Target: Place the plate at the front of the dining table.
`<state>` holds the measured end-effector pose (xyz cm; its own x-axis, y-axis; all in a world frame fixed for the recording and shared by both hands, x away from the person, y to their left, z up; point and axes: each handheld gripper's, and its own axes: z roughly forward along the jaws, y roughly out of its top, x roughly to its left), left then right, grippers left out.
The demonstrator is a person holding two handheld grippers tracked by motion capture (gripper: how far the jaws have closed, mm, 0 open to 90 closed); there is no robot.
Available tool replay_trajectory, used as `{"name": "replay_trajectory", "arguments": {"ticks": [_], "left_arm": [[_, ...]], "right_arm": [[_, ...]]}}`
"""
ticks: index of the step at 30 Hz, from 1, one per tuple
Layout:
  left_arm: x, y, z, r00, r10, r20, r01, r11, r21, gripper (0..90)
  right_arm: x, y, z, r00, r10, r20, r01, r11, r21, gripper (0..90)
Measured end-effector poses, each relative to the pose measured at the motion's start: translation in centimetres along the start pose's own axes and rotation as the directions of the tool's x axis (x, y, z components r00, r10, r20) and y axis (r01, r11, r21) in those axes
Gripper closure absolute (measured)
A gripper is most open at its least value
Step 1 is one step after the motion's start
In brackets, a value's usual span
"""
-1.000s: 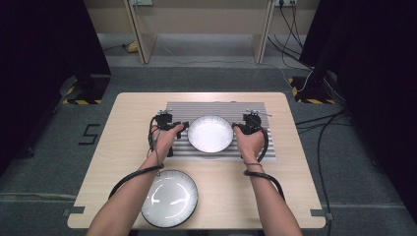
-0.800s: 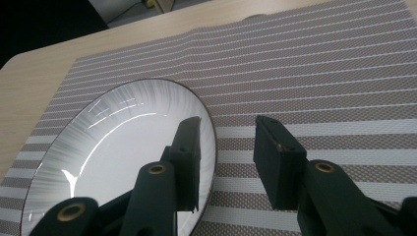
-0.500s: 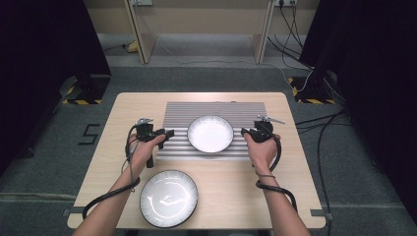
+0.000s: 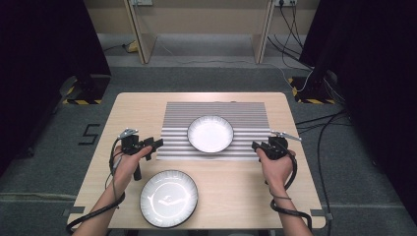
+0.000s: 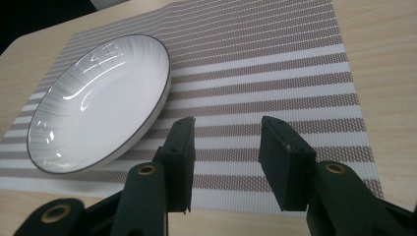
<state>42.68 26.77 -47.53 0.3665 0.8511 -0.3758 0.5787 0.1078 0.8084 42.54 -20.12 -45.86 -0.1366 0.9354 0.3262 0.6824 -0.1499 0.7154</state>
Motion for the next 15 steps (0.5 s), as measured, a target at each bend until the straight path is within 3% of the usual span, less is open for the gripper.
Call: {"name": "replay_trajectory", "arguments": {"ticks": [6,15], "left_arm": [[0.3,-0.9,-1.9,1.0,0.002,-0.005,-0.002,0.9996,-0.029,46.2],[0.8,-2.5,-4.6,0.9998,0.018,-0.006,-0.018,0.9993,-0.034,46.4]], "right_arm": [[-0.5,-1.2,-1.9,0.9999,-0.011,-0.01,0.011,1.0,-0.013,57.2],[-1.5,-2.5,-4.1,0.9998,-0.019,-0.006,0.019,0.999,-0.03,56.4]]}}
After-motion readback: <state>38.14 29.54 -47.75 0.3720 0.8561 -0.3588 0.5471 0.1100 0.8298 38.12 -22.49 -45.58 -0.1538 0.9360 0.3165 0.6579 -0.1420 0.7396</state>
